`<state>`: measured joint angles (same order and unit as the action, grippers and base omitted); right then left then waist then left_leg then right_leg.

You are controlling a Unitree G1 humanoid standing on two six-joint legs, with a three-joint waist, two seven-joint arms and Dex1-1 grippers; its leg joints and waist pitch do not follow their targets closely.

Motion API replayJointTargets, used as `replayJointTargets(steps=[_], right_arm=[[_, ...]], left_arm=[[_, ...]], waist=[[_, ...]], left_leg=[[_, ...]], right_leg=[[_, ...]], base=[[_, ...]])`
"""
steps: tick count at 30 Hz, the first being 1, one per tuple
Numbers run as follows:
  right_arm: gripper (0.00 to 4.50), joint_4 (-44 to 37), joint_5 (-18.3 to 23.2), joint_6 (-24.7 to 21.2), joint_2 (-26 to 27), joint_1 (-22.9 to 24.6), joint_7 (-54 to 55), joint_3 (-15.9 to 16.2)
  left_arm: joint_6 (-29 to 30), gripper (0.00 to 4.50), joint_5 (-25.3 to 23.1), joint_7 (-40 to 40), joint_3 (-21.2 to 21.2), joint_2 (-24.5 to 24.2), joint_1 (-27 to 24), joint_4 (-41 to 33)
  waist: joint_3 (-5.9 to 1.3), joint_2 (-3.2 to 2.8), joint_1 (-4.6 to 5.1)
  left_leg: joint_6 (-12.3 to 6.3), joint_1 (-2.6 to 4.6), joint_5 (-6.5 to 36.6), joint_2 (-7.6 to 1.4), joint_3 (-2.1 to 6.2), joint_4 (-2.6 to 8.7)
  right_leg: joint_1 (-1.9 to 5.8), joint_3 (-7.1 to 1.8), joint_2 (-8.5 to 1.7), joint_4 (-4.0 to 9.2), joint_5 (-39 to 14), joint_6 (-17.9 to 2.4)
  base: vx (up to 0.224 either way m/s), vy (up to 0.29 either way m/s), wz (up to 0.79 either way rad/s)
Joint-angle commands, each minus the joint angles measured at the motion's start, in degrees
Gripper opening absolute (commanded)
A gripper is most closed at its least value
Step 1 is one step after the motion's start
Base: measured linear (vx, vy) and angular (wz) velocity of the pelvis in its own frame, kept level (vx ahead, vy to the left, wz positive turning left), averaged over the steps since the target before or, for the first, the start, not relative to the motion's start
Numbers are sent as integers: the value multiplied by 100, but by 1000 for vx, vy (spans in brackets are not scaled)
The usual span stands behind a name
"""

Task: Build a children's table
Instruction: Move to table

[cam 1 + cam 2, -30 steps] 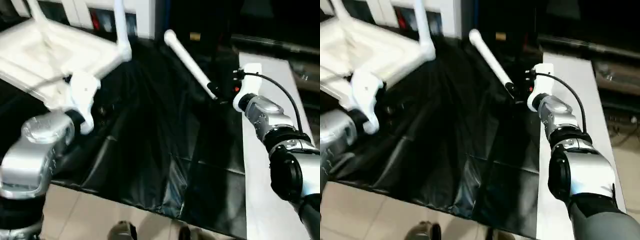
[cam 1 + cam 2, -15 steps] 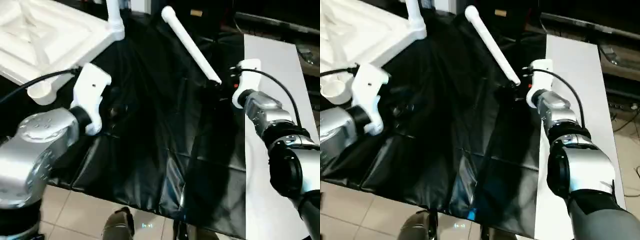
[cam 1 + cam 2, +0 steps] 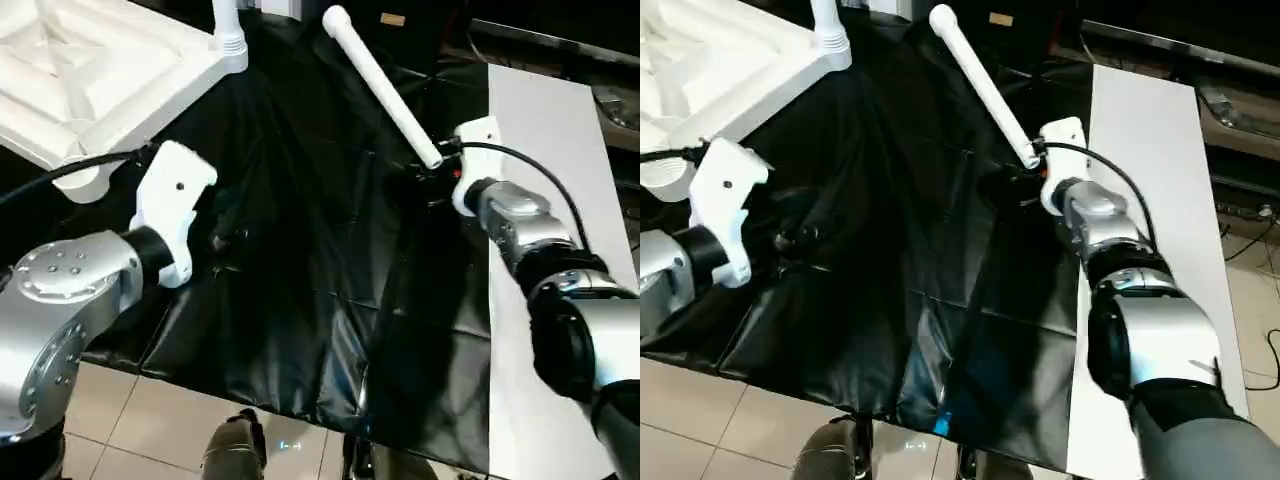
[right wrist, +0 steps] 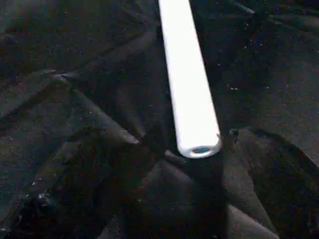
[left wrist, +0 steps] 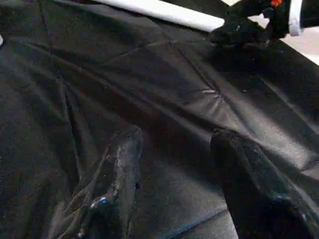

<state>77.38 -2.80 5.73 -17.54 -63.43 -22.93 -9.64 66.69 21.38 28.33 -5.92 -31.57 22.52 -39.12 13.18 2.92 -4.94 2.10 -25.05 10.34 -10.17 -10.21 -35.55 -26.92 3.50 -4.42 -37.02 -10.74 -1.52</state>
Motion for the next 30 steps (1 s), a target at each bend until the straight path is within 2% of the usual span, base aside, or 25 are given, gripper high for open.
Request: replayJointTargets(steps=[1,6,7,9,10,11,12,13,14,15,16,17,18,19,20,21,22,23,24,25,26,27,28,29,30], right_arm=[[447,72,160,63,-72,-113,133,-233],[447,6,756,182,-221,-38,446,-884],[447,-30,905,260,-259,-12,344,-1011],[447,-153,1084,449,-348,56,124,-1138],[447,-249,1211,529,-372,128,33,-1248],[447,-358,1284,520,-394,196,-46,-1311],[447,-426,1309,511,-401,244,-95,-1327],[447,-501,1331,503,-394,314,-143,-1343],[447,-857,1449,375,-359,505,-197,-1394],[447,-1889,1640,81,-183,1044,-192,-1385],[447,-2578,1749,-132,-61,1405,-161,-1360],[447,-3732,1911,-500,147,2021,-87,-1283],[447,-3909,1931,-557,180,2121,-71,-1261],[447,-4594,1919,-737,287,2575,-16,-1082],[447,-5554,1921,-1071,417,3247,115,-853],[447,-6045,1896,-1200,474,3635,159,-705],[447,-6538,1900,-1290,559,4041,223,-577],[447,-6907,1938,-1435,649,4363,316,-504],[447,-7168,1892,-1428,796,4678,465,-467],[447,-7264,1881,-1459,856,4787,537,-469],[447,-7378,1795,-1491,908,4939,626,-462],[447,-7372,1628,-1414,875,5001,632,-435],[447,-7372,1628,-1414,875,5001,632,-435],[447,-7304,1610,-1437,877,4995,657,-478],[447,-7322,1647,-1523,889,4992,684,-512]], left_arm=[[99,257,53,-59,0,-12,-39,-164],[-25,257,-389,-798,37,511,-494,-235],[-152,257,-543,-1029,51,660,-633,-199],[-561,257,-809,-1421,37,904,-846,-135],[-822,257,-930,-1601,12,1010,-972,-18],[-978,257,-1009,-1745,-56,1084,-1021,79],[-1114,257,-1059,-1813,-91,1115,-1042,157],[-1343,257,-1143,-1901,-126,1166,-1080,313],[-1436,257,-1225,-2064,-248,1259,-1076,486],[-1632,257,-1362,-2244,-320,1310,-1109,719],[-1712,257,-1429,-2334,-355,1337,-1136,831],[-1861,257,-1532,-2459,-393,1387,-1197,995],[-1895,257,-1549,-2473,-392,1397,-1212,1017],[-2085,257,-1582,-2480,-364,1434,-1255,1084],[-2275,257,-1564,-2489,-329,1538,-1298,1131],[-2332,257,-1531,-2503,-315,1625,-1302,1149],[-2390,257,-1517,-2532,-278,1706,-1298,1169],[-2433,257,-1509,-2543,-212,1757,-1291,1218],[-2554,257,-1510,-2567,-125,1838,-1235,1375],[-2629,257,-1514,-2581,-97,1879,-1208,1457],[-2774,257,-1520,-2587,-55,1940,-1160,1615],[-2832,257,-1546,-2591,-11,1951,-1145,1680],[-2832,257,-1546,-2591,-11,1951,-1145,1680],[-2862,257,-1551,-2630,2,2008,-1150,1730],[-2885,257,-1551,-2654,-2,2049,-1163,1750]], waist=[[-513,-40,17],[-769,8,32],[-904,17,31],[-983,37,22],[-1099,-6,-1],[-1078,11,8],[-1109,-81,7],[-1106,-121,-1],[-1099,-216,-6],[-1080,-398,-35],[-1054,-393,-37],[-1014,-293,-8],[-1029,-284,-2],[-1018,-611,-31],[-1015,-422,51],[-1015,-588,-7],[-1046,-584,14],[-1070,-577,26],[-1103,-682,59],[-1082,-674,96],[-1062,-687,164],[-985,-811,190],[-1025,-878,146],[-1069,-904,-47],[-1191,-635,89]], left_leg=[[-839,235,-394,-263,51,349],[-997,232,-759,-254,24,256],[-1021,253,-820,-259,24,232],[-1166,205,-919,-246,13,170],[-1189,227,-980,-243,20,126],[-1201,196,-950,-243,10,126],[-1187,194,-769,-249,15,111],[-1141,187,-615,-255,16,104],[-1012,179,-205,-249,30,121],[-800,222,358,-268,42,153],[-515,279,1040,-281,41,215],[-394,278,1266,-235,51,275],[-46,421,1880,-258,77,341],[156,477,2277,-251,140,360],[302,533,2668,-221,138,391],[359,565,2755,-210,163,439],[322,631,2785,-186,168,448],[285,612,2730,-173,175,458],[234,511,2547,-162,220,512],[227,481,2608,-157,222,534],[258,568,3039,-136,251,542],[212,232,3956,-144,428,866],[267,-10,4469,-188,408,1111],[352,-448,5023,-115,291,1281],[-75,-124,3392,138,59,792]], right_leg=[[442,-313,-371,247,385,-2024],[518,-291,-340,145,977,-2083],[569,-278,-345,115,1068,-2103],[577,-261,-335,94,1307,-2107],[581,-242,-328,69,1356,-2112],[571,-245,-315,79,1341,-2098],[554,-243,-298,111,1151,-2051],[548,-250,-311,111,1002,-2032],[547,-251,-317,161,519,-1971],[505,-244,-322,243,-72,-1865],[491,-225,-300,388,-848,-1560],[533,-218,-253,500,-1217,-1252],[487,-192,-286,586,-2251,-910],[469,-170,-314,572,-2691,-854],[459,-123,-295,757,-3272,-571],[490,-124,-297,869,-3483,-334],[485,-106,-305,920,-3584,-252],[506,-91,-315,915,-3615,-240],[615,-68,-331,886,-3555,-182],[623,-50,-314,927,-3689,-66],[602,47,-298,1007,-4165,142],[902,407,-255,844,-4557,282],[1169,437,-147,294,-4074,155],[1567,169,21,-719,-2659,-72],[1313,-178,-224,-490,-4562,13]], base=[[0,0,0],[0,0,0],[0,0,0],[0,0,0],[0,0,0],[0,0,0],[0,0,0],[0,0,0],[0,0,0],[-53,0,4],[-51,12,6],[-51,12,6],[0,0,0],[-57,17,-1],[-57,17,-1],[-59,33,1],[0,0,0],[0,0,0],[0,0,0],[-58,42,-20],[-58,42,-20],[-85,34,3],[-102,14,29],[-102,14,29],[-40,-36,53]])
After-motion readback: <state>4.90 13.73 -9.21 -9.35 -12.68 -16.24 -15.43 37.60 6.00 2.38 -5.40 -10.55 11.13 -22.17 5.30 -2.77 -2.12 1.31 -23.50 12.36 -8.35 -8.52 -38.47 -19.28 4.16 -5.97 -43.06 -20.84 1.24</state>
